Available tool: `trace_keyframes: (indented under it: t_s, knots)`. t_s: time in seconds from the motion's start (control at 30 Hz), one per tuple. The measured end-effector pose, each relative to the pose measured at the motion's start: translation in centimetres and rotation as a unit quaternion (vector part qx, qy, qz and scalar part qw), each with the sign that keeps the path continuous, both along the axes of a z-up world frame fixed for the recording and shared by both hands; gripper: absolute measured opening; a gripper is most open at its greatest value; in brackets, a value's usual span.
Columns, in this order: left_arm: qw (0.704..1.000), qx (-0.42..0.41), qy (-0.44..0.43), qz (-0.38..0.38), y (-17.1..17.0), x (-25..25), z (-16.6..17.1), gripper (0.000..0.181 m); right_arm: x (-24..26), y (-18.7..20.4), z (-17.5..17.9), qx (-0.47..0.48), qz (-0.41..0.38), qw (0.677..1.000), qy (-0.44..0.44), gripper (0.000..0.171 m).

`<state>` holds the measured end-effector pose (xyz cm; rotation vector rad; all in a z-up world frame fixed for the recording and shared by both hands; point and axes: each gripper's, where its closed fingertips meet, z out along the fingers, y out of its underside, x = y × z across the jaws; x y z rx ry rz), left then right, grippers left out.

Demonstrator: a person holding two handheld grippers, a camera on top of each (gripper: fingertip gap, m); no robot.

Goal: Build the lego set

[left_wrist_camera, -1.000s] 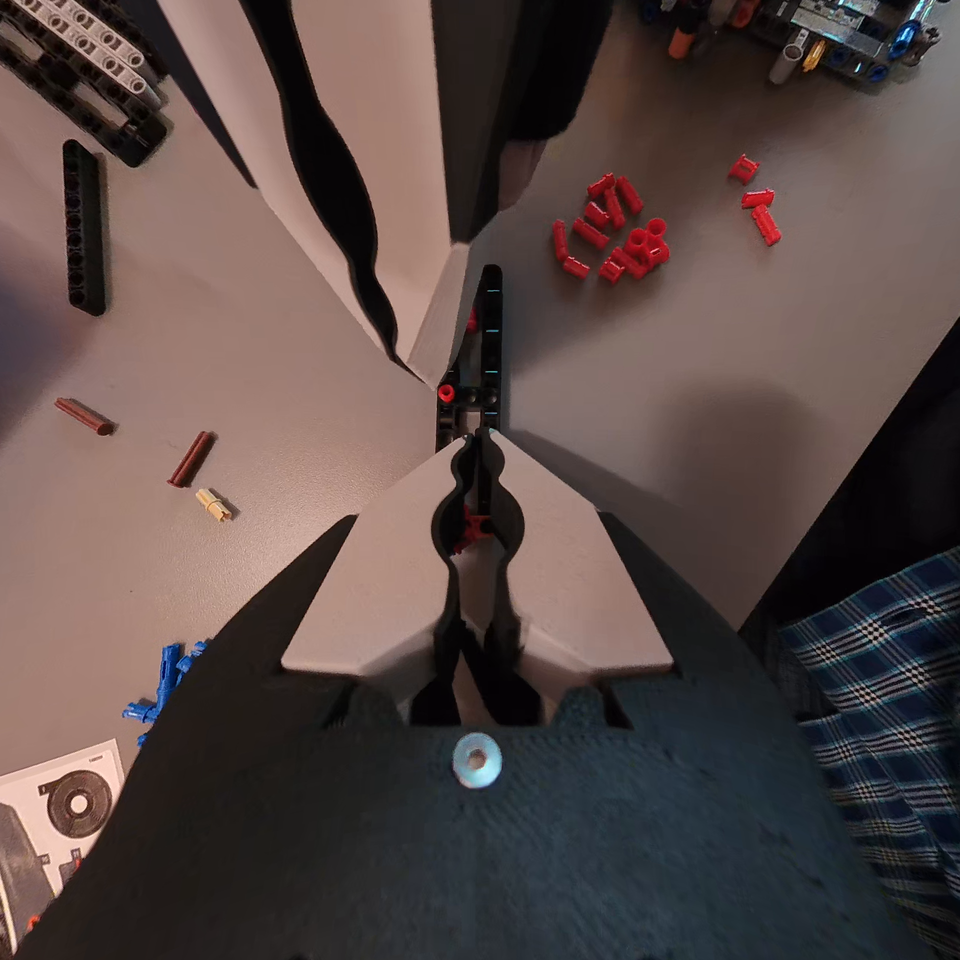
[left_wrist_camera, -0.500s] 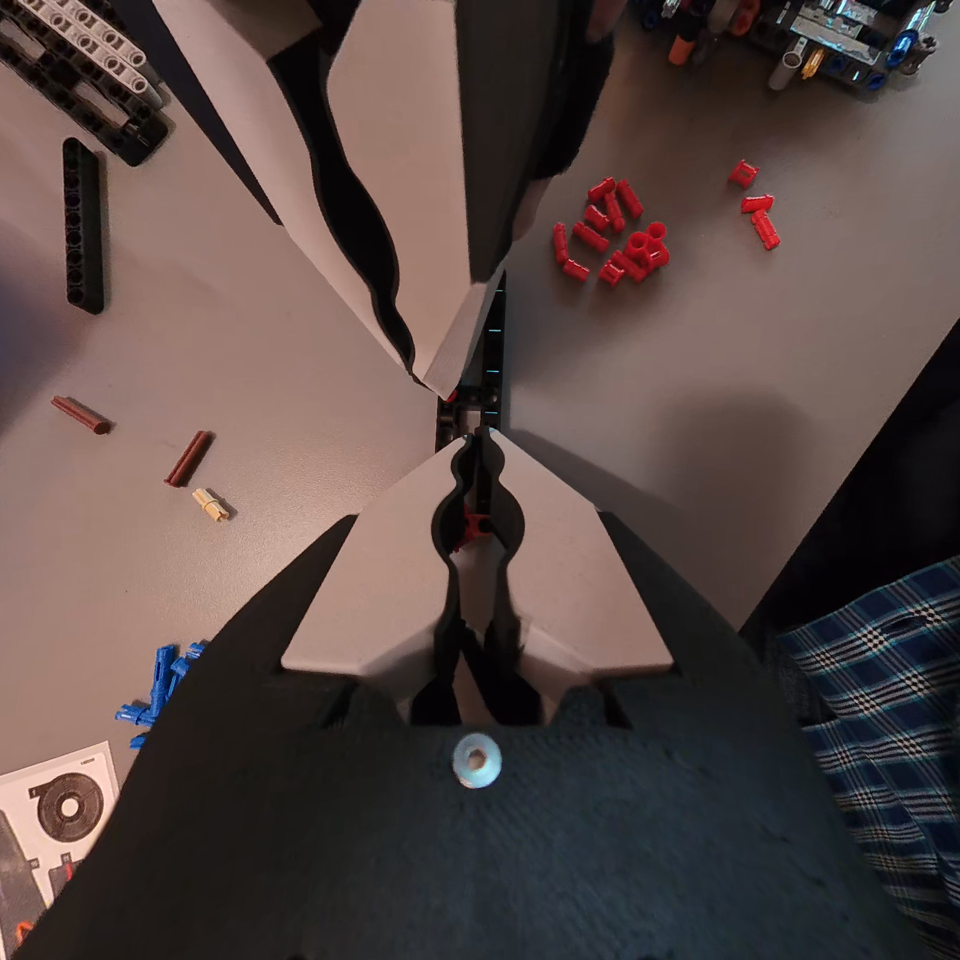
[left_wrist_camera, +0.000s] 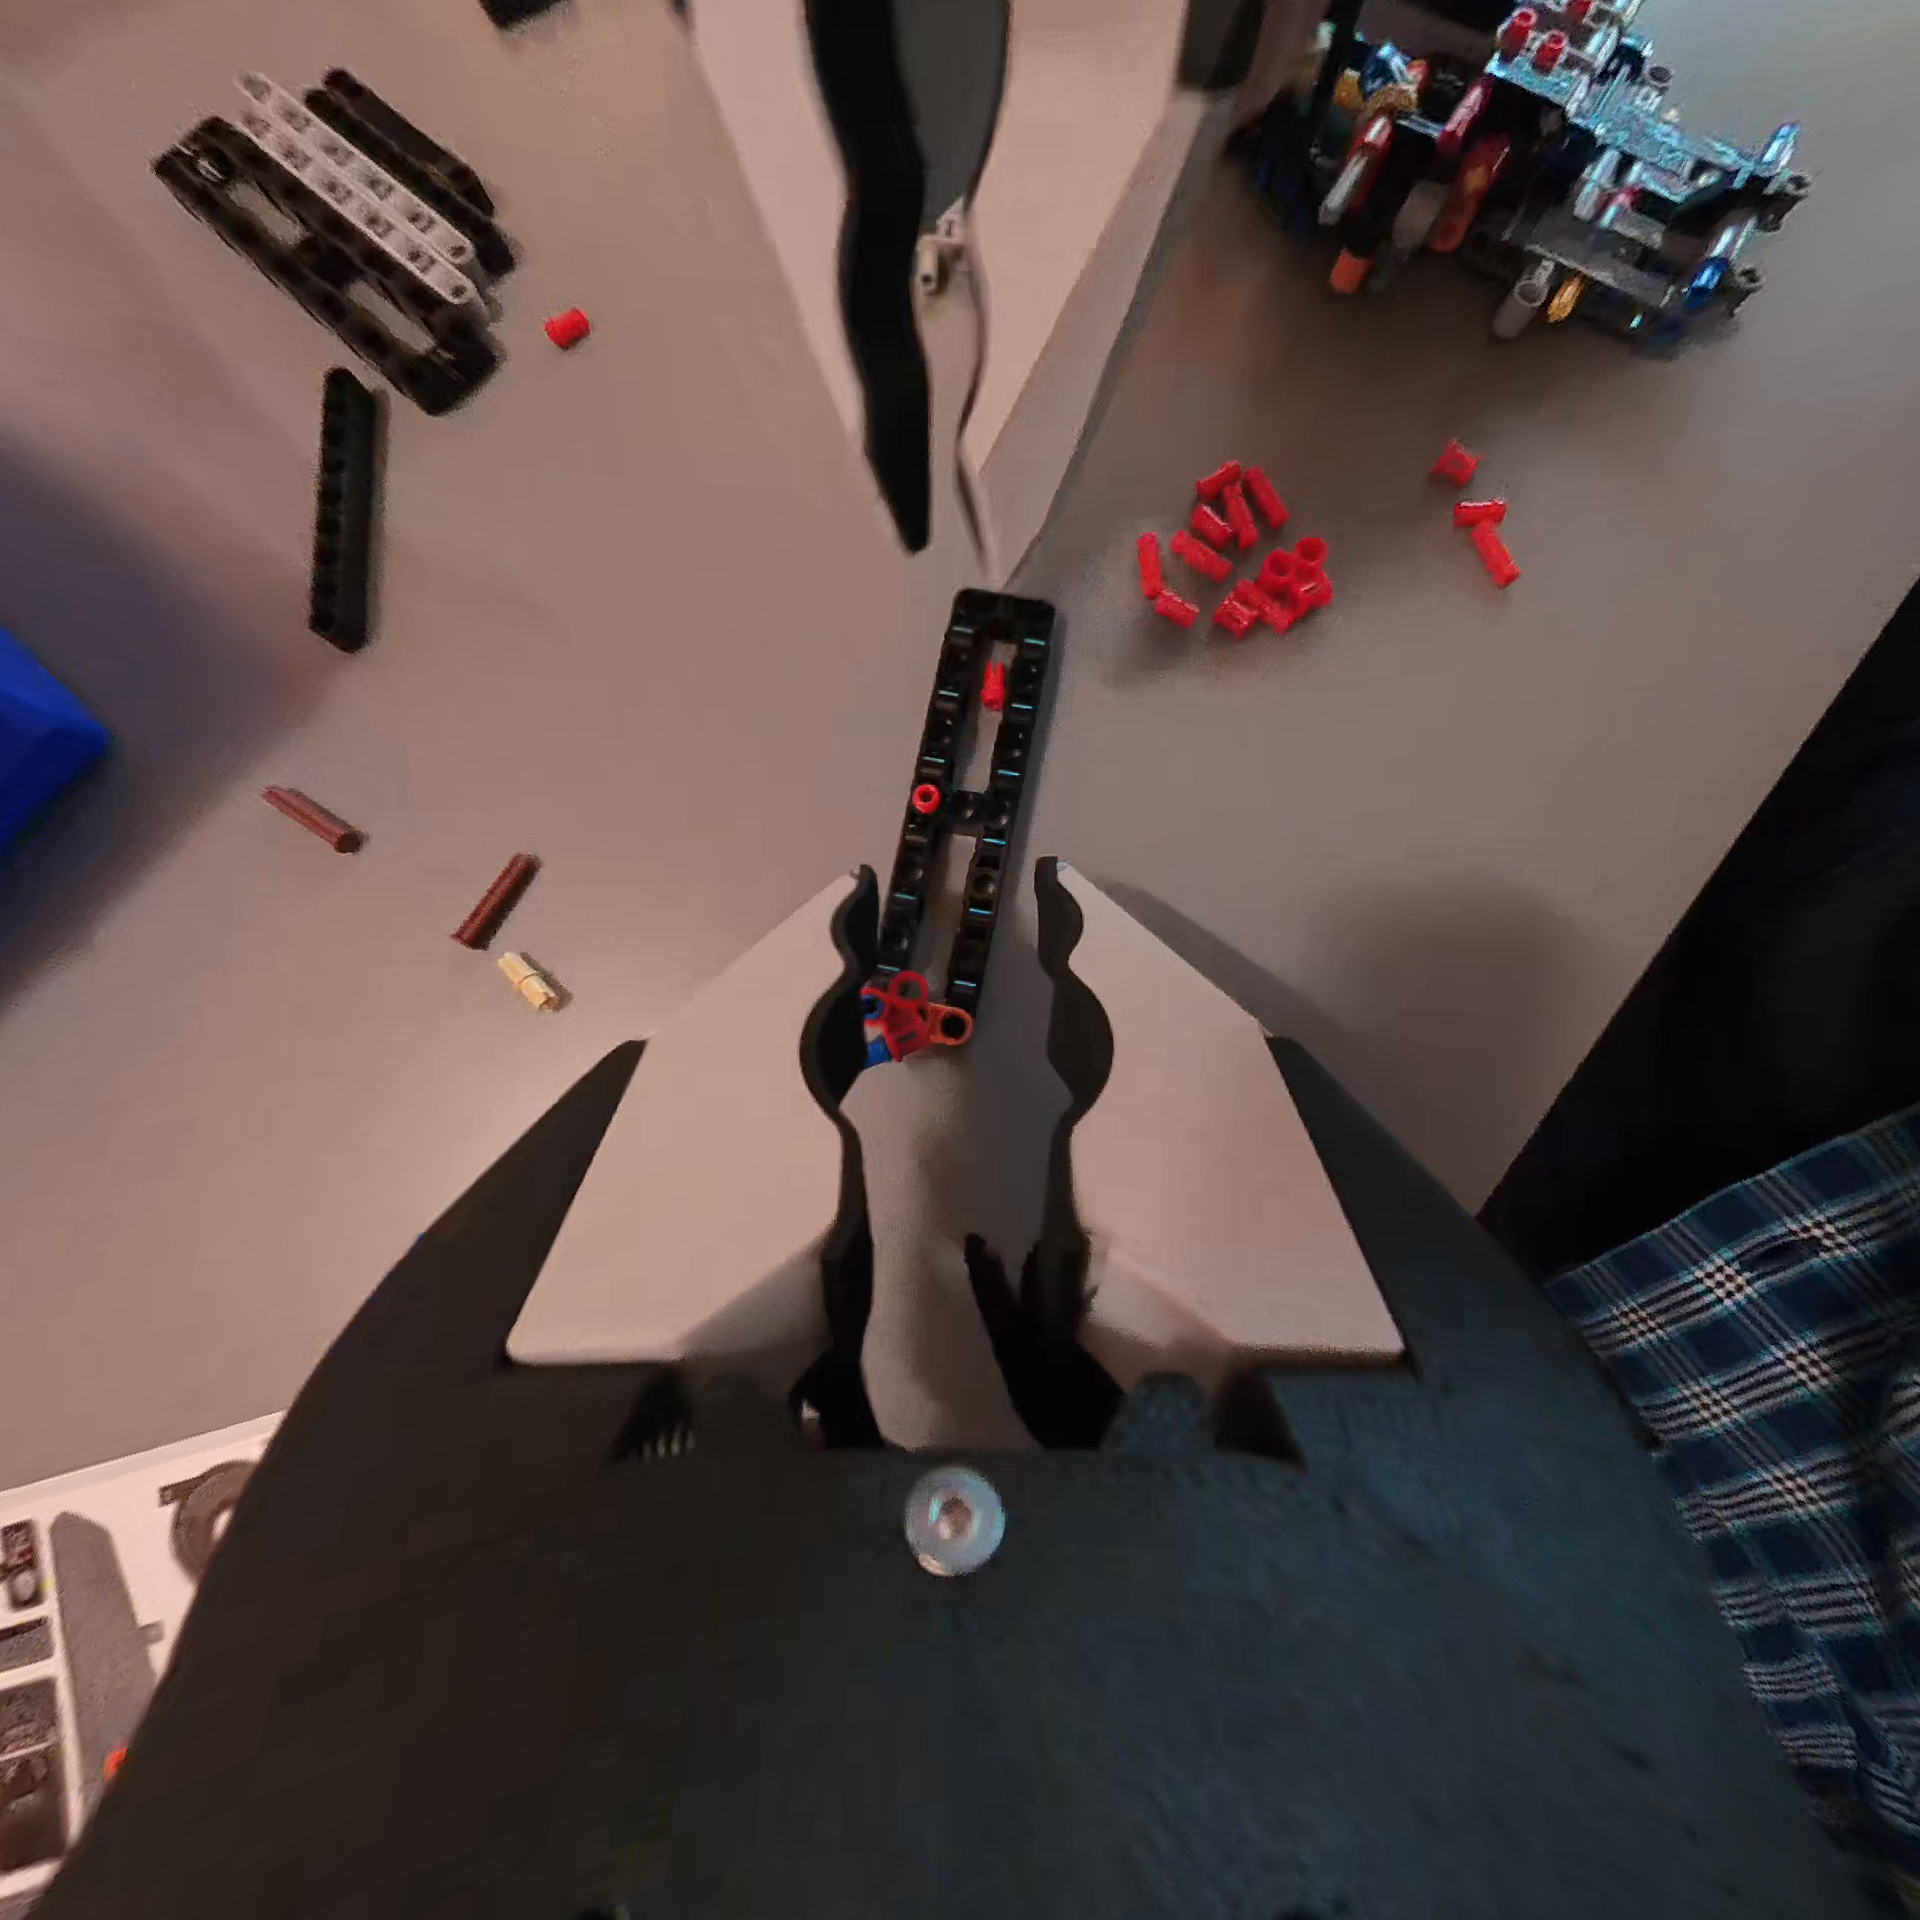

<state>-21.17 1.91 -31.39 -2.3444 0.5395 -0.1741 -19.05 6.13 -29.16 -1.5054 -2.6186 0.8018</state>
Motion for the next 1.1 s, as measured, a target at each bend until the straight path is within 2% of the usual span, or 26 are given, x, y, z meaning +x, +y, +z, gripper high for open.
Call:
trace_keyframes:
  t_s: [0.07,0.23,0.4,0.53,0.73,0.8,0.9,1.1]
  knots:
    - [1.000,0.006,0.002,0.002,0.0,-0.2,0.4,0.036,1.0,0.3,1.1,-0.005,-0.006,1.000,0.023,0.013]
    - [0.997,0.055,-0.057,0.001,0.4,0.6,2.9,0.042,3.7,1.2,3.0,-0.024,-0.032,0.997,0.072,0.013]
    - [0.980,0.144,-0.134,0.002,0.8,1.4,7.7,0.040,5.9,2.5,5.6,-0.064,-0.075,0.985,0.140,0.014]
    - [0.956,0.219,-0.193,-0.017,1.1,3.4,12.0,0.040,6.5,1.1,8.2,-0.130,-0.101,0.968,0.189,0.021]
    - [0.912,0.269,-0.300,-0.078,1.7,9.7,16.0,0.056,6.2,-2.7,9.9,-0.169,-0.092,0.951,0.244,0.029]
    - [0.893,0.279,-0.341,-0.093,1.9,11.5,16.9,0.071,6.4,-3.2,9.7,-0.175,-0.091,0.950,0.243,0.035]
    - [0.857,0.300,-0.402,-0.117,1.7,13.6,18.2,0.082,7.1,-4.1,10.2,-0.197,-0.090,0.943,0.253,0.036]
    - [0.834,0.290,-0.445,-0.151,1.3,16.6,18.2,0.084,8.5,-4.9,11.3,-0.203,-0.100,0.932,0.282,0.032]
